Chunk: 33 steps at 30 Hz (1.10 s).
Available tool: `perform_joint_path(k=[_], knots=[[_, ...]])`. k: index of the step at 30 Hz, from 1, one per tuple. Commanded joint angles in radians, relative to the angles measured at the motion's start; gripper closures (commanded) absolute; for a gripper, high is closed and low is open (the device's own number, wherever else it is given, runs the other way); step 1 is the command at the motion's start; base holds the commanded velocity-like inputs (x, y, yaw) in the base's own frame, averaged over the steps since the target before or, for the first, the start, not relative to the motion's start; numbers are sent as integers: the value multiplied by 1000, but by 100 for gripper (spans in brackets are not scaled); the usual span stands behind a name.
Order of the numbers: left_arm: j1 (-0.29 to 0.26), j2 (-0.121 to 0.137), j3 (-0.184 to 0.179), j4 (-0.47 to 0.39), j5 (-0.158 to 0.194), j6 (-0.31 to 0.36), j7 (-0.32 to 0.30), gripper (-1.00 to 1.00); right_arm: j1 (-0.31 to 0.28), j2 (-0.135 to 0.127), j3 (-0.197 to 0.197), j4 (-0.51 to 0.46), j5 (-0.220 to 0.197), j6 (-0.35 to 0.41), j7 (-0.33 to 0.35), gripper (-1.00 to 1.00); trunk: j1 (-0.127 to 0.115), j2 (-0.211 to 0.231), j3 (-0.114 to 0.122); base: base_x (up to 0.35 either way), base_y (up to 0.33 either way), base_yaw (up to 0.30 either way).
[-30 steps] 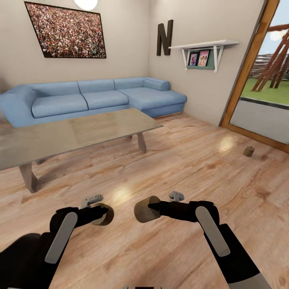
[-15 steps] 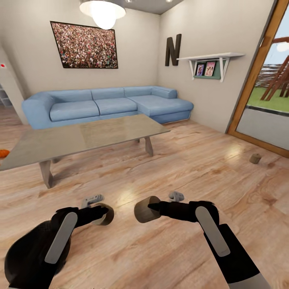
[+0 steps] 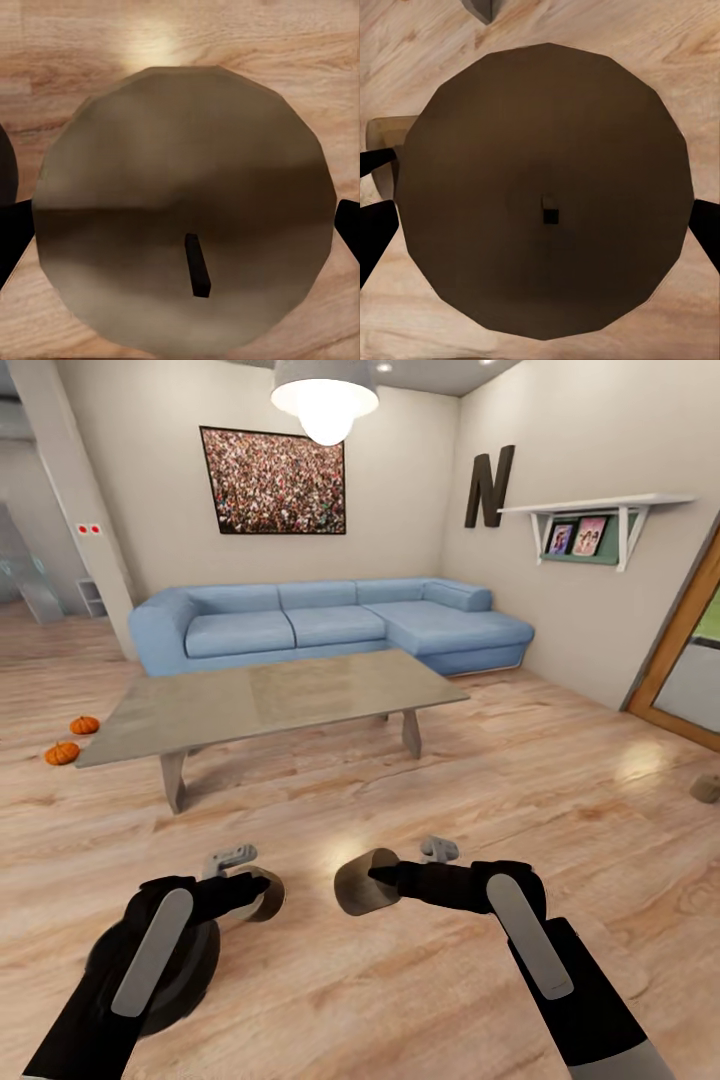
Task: Place each of the two pumpkins and all three candles from the living room inside a cabinet in the living room (use any cabinet), then make sure every cabinet is closed, and position the cauldron so it is next to a table in the living room.
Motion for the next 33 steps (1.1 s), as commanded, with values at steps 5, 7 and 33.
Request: perform_joint_path(k=[5,7,33], knots=[[-1,1,-2,-2,11,1,10,100,-1,-1,1,-1,-16,1,-11,100,-12,21,9,0,0,292],[-1,2,-2,-3,12,1,10,100,-1,-1,1,0,-16,1,-11,100,-12,21,9,0,0,292],[-1,4,0,-6,30,1,10,100,-1,-1,2,2,-16,1,-12,100,-27,49,21,0,0,293]])
